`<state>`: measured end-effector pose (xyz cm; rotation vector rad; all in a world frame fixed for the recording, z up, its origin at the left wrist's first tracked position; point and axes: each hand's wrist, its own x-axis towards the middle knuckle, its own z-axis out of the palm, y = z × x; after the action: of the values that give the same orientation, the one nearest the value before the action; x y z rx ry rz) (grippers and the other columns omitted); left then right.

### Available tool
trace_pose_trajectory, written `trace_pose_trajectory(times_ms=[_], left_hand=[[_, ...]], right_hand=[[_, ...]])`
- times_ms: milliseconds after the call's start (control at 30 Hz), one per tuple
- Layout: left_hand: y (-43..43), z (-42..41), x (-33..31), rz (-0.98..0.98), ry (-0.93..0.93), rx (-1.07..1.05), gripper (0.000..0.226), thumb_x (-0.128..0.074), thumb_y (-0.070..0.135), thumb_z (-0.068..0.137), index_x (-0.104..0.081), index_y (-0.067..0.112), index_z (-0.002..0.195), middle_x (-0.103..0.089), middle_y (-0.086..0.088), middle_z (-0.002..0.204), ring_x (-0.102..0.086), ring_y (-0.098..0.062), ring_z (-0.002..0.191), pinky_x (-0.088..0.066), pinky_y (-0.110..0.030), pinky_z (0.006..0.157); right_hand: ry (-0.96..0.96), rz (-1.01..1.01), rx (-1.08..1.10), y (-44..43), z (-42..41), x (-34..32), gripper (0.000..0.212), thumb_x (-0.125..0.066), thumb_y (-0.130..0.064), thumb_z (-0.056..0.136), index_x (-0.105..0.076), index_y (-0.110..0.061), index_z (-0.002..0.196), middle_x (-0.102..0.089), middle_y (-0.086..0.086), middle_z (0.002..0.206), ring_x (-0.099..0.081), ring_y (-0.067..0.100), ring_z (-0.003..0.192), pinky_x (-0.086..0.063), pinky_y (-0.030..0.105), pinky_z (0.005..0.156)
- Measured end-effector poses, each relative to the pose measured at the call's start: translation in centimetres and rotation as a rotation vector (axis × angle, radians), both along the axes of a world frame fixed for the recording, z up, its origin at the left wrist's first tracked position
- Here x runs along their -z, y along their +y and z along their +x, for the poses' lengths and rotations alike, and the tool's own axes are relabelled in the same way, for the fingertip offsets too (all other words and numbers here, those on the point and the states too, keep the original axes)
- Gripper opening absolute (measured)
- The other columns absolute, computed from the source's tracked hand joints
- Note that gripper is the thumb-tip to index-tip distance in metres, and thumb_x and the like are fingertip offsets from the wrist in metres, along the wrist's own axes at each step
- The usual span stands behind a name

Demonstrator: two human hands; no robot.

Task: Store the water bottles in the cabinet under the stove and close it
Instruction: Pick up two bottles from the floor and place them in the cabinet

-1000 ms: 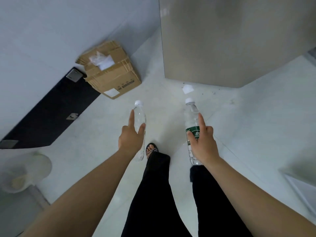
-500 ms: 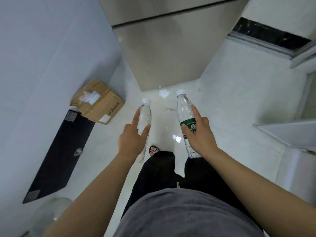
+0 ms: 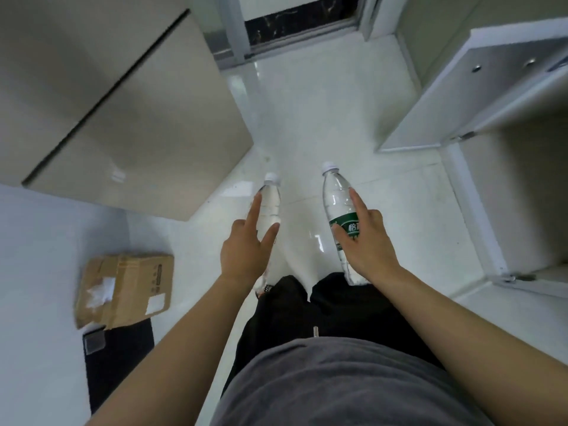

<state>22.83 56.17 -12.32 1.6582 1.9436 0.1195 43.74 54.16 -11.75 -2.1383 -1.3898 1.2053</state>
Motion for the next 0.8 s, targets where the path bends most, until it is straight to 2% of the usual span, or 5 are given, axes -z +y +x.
trace_pose_trajectory(times_ms=[133,367,533,667,800], left_hand=[[2.9,9.2,-0.5,-0.001,-0.05,0.161,0.064,-0.041,0.054,0.09,-0.008,0.048,0.144,-0.053,-0.005,0.096,-0.049,-0.016,0.077,-0.032,-0.028,0.062],[6.5,23.2,-1.6,0.04,-0.133,0.505,0.063,-0.043,0.055,0.089,-0.01,0.048,0.143,-0.051,-0.001,0.095,-0.048,-0.011,0.076,-0.031,-0.025,0.061],[10.6,30.0,-1.6,-0.007,-0.142,0.709,0.062,-0.042,0.054,0.09,-0.011,0.048,0.143,-0.054,-0.004,0.097,-0.048,-0.011,0.079,-0.032,-0.027,0.069],[15.1,34.5,-1.1,-0.036,-0.181,0.878,0.062,-0.041,0.053,0.091,-0.01,0.045,0.144,-0.057,-0.006,0.106,-0.054,-0.019,0.098,-0.033,-0.028,0.075],[19.5,38.7,-1.7,-0.052,-0.181,1.065,0.062,-0.041,0.054,0.091,-0.01,0.046,0.144,-0.055,-0.003,0.105,-0.051,-0.017,0.095,-0.033,-0.028,0.076]], right_hand=[[-0.014,0.016,0.22,-1.8,8.2,-1.0,0.07,-0.05,-0.039,0.091,-0.005,-0.047,0.143,-0.034,0.001,0.114,-0.052,0.016,0.076,-0.039,0.026,0.062],[-0.042,-0.012,0.604,-3.7,19.6,-2.1,0.068,-0.049,-0.04,0.091,-0.005,-0.047,0.143,-0.035,0.003,0.126,-0.052,0.018,0.075,-0.042,0.029,0.066],[-0.052,-0.022,0.819,-3.2,23.1,-2.3,0.067,-0.049,-0.039,0.092,-0.006,-0.044,0.143,-0.037,0.002,0.126,-0.045,0.005,0.068,-0.036,0.022,0.056],[-0.09,-0.022,0.914,-1.1,24.3,-2.1,0.069,-0.049,-0.041,0.091,-0.006,-0.045,0.143,-0.039,0.003,0.119,-0.05,0.014,0.075,-0.04,0.027,0.066],[-0.081,-0.015,1.073,1.8,24.8,-2.5,0.068,-0.051,-0.039,0.09,-0.007,-0.046,0.143,-0.039,0.0,0.111,-0.05,0.007,0.07,-0.036,0.021,0.056]])
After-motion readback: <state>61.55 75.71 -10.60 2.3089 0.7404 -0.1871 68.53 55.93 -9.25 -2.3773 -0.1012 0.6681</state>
